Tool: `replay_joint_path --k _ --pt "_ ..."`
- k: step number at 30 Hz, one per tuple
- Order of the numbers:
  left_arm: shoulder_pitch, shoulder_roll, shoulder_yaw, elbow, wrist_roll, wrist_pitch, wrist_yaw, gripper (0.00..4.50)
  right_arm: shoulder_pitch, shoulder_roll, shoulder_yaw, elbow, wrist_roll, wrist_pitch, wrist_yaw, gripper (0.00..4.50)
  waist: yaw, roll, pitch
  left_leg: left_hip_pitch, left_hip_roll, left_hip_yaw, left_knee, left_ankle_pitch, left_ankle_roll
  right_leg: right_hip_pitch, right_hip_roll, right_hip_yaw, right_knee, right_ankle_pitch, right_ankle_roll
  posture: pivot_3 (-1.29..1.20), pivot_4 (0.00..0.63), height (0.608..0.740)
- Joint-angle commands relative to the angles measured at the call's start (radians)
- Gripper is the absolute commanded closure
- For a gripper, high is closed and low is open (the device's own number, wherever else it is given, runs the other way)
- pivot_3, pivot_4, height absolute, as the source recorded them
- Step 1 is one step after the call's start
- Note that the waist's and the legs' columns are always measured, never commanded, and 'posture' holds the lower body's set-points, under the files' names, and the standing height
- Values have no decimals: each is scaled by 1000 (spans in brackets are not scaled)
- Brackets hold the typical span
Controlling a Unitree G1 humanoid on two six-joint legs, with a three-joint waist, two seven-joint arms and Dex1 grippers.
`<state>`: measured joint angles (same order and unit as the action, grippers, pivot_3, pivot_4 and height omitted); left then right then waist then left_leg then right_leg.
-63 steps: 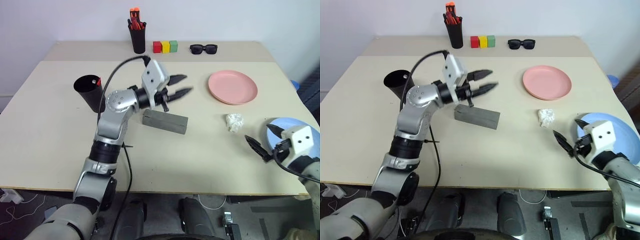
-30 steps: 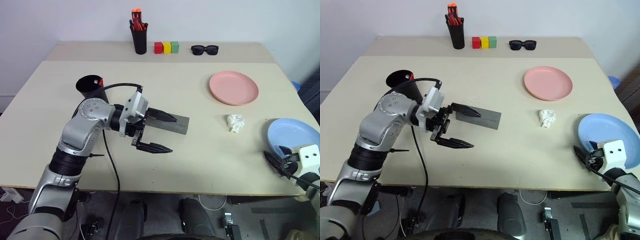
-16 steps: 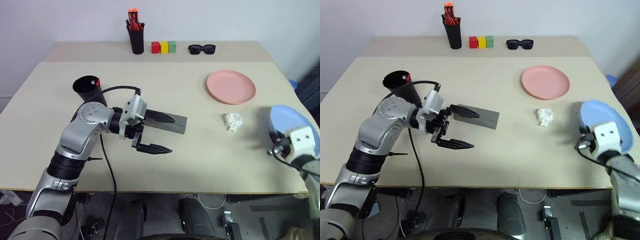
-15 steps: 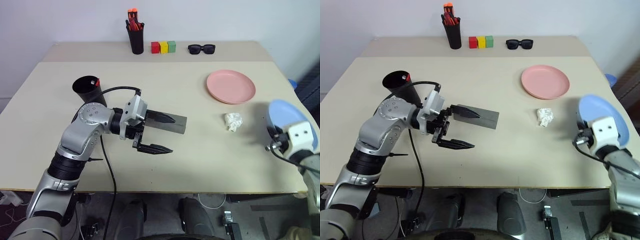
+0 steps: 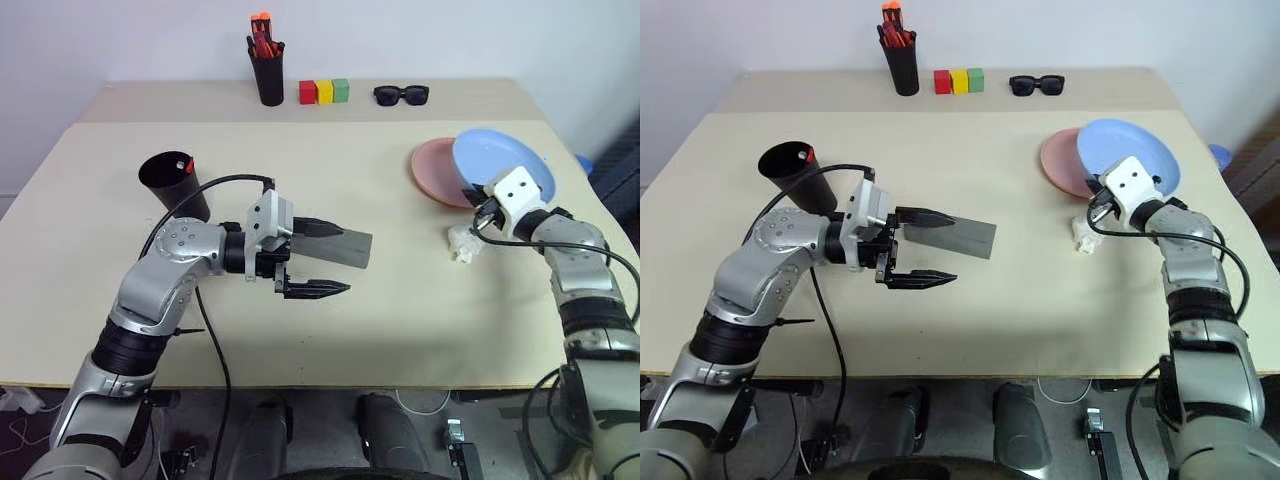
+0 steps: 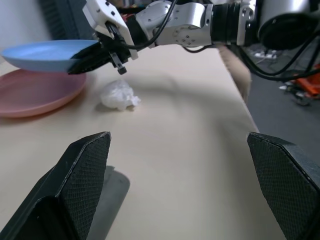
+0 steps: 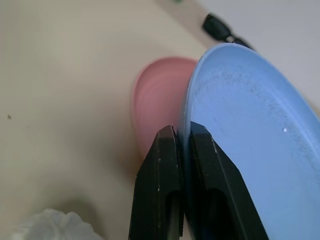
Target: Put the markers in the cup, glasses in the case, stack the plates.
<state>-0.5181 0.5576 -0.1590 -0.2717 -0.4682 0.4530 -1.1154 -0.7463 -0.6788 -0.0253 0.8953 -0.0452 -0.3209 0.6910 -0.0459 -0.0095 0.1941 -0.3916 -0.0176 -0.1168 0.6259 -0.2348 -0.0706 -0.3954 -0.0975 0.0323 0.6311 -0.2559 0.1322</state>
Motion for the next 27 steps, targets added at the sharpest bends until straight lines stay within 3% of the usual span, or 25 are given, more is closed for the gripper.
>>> replay_joint_path --k 1,4,10,17,21,27 --pt "12 15 45 -62 -13 16 48 0 -94 9 20 139 -35 -86 -5 4164 -1 0 0 0 0 0 0 0 0 0 0 0 0 0 0 0 150 740" --pt "29 25 57 -86 -18 33 75 0 -141 16 42 224 -63 -127 -23 3124 -1 0 0 0 0 0 0 0 0 0 0 0 0 0 0 0 150 740" --pt "54 35 70 -111 -23 49 116 0 -181 28 9 251 -37 -180 -73 18 0 0 0 0 0 0 0 0 0 0 0 0 0 0 0 0 150 740" --pt "59 17 51 -88 -13 28 131 0 -19 14 -136 -96 190 -47 38 18 2 1 0 0 0 0 0 0 0 0 0 0 0 0 0 0 150 740" --pt "48 -4 44 -56 -15 15 126 0 266 -24 -246 -519 329 246 18 18 19 1 0 0 0 -1 0 0 0 1 0 0 0 0 0 0 150 740" --pt "35 -17 35 -23 -12 -1 103 0 506 -18 -316 -792 413 492 -33 18 20 2 0 1 0 1 2 0 1 1 0 1 1 0 -1 0 150 740"
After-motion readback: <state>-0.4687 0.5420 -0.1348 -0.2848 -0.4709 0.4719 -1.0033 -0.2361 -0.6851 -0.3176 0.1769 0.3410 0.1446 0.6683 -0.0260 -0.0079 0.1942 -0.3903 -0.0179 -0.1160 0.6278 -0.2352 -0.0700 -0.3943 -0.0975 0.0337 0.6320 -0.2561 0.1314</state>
